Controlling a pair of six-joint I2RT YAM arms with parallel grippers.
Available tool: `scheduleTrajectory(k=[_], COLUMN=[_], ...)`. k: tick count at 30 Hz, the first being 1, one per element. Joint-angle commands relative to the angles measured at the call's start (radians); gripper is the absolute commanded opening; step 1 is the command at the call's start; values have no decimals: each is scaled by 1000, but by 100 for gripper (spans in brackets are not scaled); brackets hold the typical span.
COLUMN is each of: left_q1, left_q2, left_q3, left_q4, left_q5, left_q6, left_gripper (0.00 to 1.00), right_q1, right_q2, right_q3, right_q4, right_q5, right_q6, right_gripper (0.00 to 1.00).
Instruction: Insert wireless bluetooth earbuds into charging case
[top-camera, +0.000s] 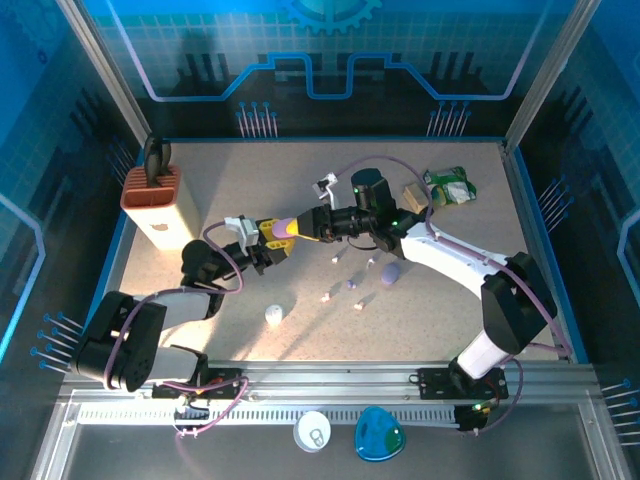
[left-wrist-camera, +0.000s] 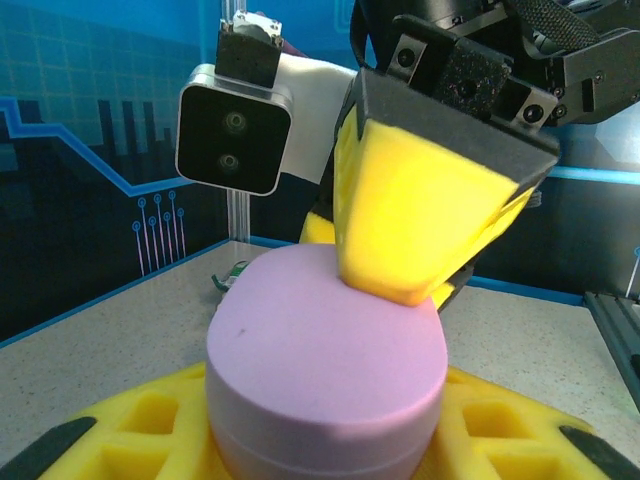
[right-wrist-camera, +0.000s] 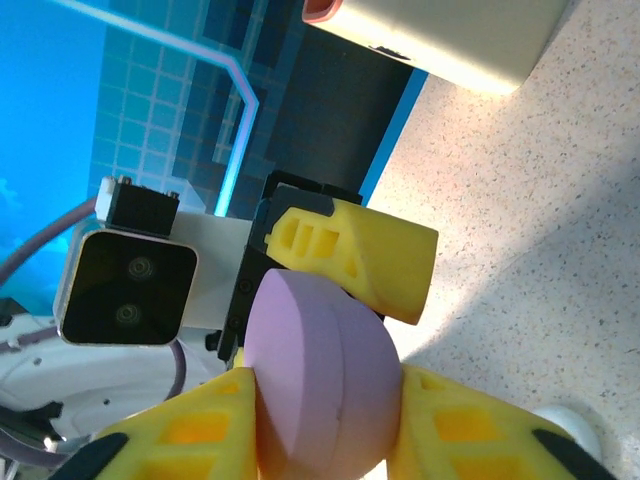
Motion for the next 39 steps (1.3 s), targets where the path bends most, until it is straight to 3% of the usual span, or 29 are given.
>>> scheduleTrajectory(k=[1, 6, 9, 11, 16, 22, 27, 32, 39], left_q1=[-4, -3, -3, -4, -29, -130, -220, -356, -496], left_q2=[-25, -34, -47, -58, -124, -167, -120, -52, 94], left_q3=[-9, -14, -13, -3, 47, 101, 131, 164, 258], left_q4=[31, 26, -5, -52, -328, -603, -622, -573, -560], left_q5=[21, 23, 20, 16, -13, -98, -204, -425, -789], left_q6=[16, 13, 23, 36, 148, 323, 322, 283, 158], left_gripper=[38, 43, 61, 82, 99, 99, 99, 99, 99], right_q1=[7, -2, -30, -59, -146, -314, -461, -564, -583], right_q2=[19, 8, -17, -35, -70, -169, -230, -227, -111], right_q3=[-12, -29, -53, -81, -171, -246, -331, -381, -366], right_q4=[74, 50, 8, -13, -30, -248, -341, -310, -189], right_q5=[-24, 3, 51, 80, 110, 225, 397, 490, 503], right_q6=[-1, -36, -74, -93, -110, -266, -334, -317, -267], right_gripper=[21, 15, 14, 13, 14, 15, 14, 12, 13])
